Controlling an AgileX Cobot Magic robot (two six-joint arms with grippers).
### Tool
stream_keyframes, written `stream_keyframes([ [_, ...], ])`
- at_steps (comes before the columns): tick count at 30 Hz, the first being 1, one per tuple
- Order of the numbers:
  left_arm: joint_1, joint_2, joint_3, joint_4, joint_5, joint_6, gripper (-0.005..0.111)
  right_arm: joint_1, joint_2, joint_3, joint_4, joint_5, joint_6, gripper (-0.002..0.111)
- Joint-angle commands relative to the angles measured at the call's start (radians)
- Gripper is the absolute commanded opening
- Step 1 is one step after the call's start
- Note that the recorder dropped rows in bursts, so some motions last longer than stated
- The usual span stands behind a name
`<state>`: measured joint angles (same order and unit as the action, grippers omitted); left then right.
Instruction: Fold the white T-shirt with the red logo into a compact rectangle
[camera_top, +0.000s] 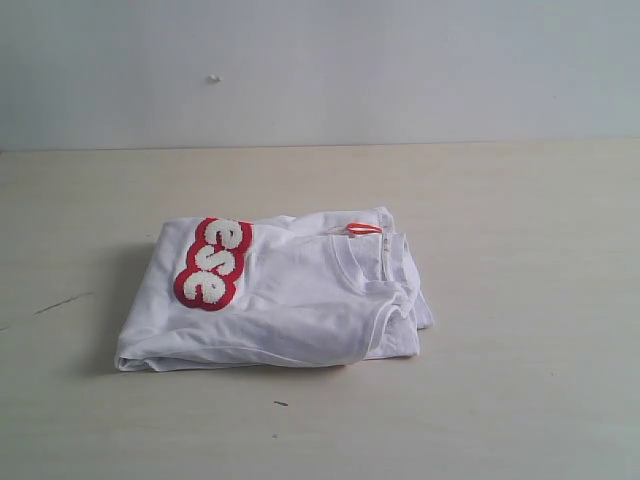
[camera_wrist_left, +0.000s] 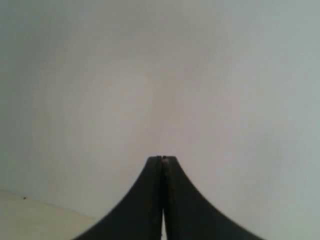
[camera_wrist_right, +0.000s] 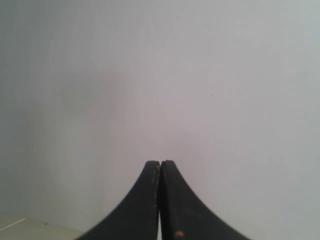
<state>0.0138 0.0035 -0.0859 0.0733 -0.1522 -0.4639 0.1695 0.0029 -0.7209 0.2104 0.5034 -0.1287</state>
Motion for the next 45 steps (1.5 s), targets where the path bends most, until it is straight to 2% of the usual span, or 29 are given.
stream_keyframes([
  [1,0.002,-0.004,0.086,0.018,-0.113,0.029,0.000,-0.002,-0.003,0.002,-0.004,-0.001,0.000,0.000],
  [10,0.002,-0.004,0.086,0.016,0.080,0.288,0.000,-0.002,-0.003,0.002,-0.004,-0.001,0.000,0.000],
  [14,0.002,-0.004,0.086,-0.010,0.227,0.405,0.000,-0.002,-0.003,0.002,-0.004,-0.001,0.000,0.000],
  [20,0.002,-0.004,0.086,-0.011,0.486,0.447,0.000,-0.002,-0.003,0.002,-0.004,-0.001,0.000,0.000],
  [45,-0.005,-0.004,0.086,-0.025,0.501,0.456,0.000,-0.002,-0.003,0.002,-0.004,-0.001,0.000,0.000],
])
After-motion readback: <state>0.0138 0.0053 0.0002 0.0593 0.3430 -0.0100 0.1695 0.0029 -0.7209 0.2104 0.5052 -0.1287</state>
